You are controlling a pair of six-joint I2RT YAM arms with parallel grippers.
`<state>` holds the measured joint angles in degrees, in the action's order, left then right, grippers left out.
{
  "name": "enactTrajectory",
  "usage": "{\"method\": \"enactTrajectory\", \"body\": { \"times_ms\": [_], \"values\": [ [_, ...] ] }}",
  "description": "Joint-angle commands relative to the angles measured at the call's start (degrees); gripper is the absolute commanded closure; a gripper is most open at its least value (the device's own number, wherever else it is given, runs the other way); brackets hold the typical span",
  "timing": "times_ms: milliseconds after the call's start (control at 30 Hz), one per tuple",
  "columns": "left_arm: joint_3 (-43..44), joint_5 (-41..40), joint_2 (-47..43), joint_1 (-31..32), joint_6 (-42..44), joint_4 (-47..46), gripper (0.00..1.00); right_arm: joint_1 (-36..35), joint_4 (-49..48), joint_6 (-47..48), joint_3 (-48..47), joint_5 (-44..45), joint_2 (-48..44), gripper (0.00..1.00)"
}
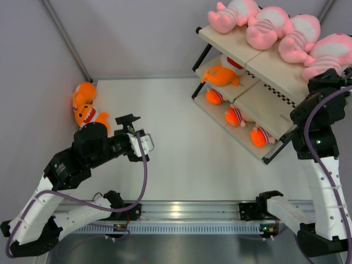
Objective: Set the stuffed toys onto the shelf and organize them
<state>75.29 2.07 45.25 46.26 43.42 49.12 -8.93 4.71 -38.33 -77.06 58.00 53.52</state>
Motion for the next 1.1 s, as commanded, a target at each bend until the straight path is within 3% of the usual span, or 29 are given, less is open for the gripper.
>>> {"method": "enactTrajectory", "body": {
  "times_ms": [0,67,167,367,467,800,1067],
  "values": [
    [0.1,0.6,-0.2,-0.2,0.3,-3.1,0.02,0.5,3.3,-1.8,-1.5,-3.5,-0.7,0.89],
    [0.2,0.7,-0.1,-0.2,0.4,-3.1,0.02,0.6,3.6,-1.5,-1.7,-3.9,-1.1,0.80],
    [0.6,1.2,-0.1,-0.2,0.0,-3.1,0.02,0.6,4.5,-1.5,-1.8,-4.1,-2.3,0.50],
    [0.2,1.2,-0.3,-0.2,-0.1,-3.0,0.02,0.5,6.4,-0.3,-2.7,-4.6,-3.7,0.29],
    [-0.4,1.6,-0.3,-0.2,-0.5,-3.1,0.02,0.5,6.3,1.2,-2.9,-5.5,-4.6,0.23],
    [-0.1,1.6,-1.0,-0.2,-0.8,-3.1,0.02,0.6,7.5,2.8,-4.2,-6.7,-4.9,0.20],
    [-3.5,-0.3,-0.4,-0.2,-5.5,-3.0,0.02,0.5,11.1,14.1,-7.8,-10.7,-7.5,0.14]
  ]
}}
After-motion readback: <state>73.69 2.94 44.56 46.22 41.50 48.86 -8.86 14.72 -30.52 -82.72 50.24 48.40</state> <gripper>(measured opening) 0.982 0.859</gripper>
